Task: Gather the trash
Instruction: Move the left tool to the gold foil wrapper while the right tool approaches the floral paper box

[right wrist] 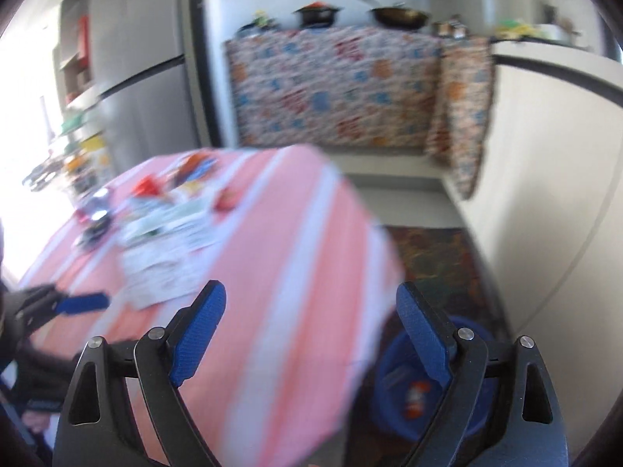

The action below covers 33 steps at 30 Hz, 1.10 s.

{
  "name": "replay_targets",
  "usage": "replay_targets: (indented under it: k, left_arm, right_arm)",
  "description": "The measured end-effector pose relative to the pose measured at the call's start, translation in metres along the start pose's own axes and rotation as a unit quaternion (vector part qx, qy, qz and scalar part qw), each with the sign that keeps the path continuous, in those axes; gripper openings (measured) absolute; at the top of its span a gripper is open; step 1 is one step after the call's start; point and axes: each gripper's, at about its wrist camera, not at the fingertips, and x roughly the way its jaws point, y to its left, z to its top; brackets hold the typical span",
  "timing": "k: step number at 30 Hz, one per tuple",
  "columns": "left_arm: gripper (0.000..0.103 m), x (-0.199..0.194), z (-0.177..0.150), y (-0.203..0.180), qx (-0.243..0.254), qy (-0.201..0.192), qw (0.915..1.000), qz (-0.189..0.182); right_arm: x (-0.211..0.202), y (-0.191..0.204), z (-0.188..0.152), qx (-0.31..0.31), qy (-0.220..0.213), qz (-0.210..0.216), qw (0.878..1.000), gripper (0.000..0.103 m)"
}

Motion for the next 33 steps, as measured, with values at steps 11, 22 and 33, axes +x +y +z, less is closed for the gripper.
replay_targets:
  k: [11, 22, 33]
  left_arm:
    - [0.073, -0.01, -0.04, 0.116, -0.086, 0.019, 0.9929, 0.08]
    - [0.081, -0.007, -0.039, 0.108, -0.067, 0.028, 0.9936, 0.087]
    - [0.082, -0.013, -0.036, 0.13, -0.11, 0.011, 0.9918, 0.065]
  right_arm:
    - [0.065, 0.094, -0.022, -0.064, 0.095, 0.034, 0.993, 0.09]
    - [0.097, 0.064, -0.005, -0.026, 0.127, -0.014, 0.991, 0.096]
    - [0.091, 0.064, -0.009, -0.03, 0.11, -0.02, 0.993, 0.1]
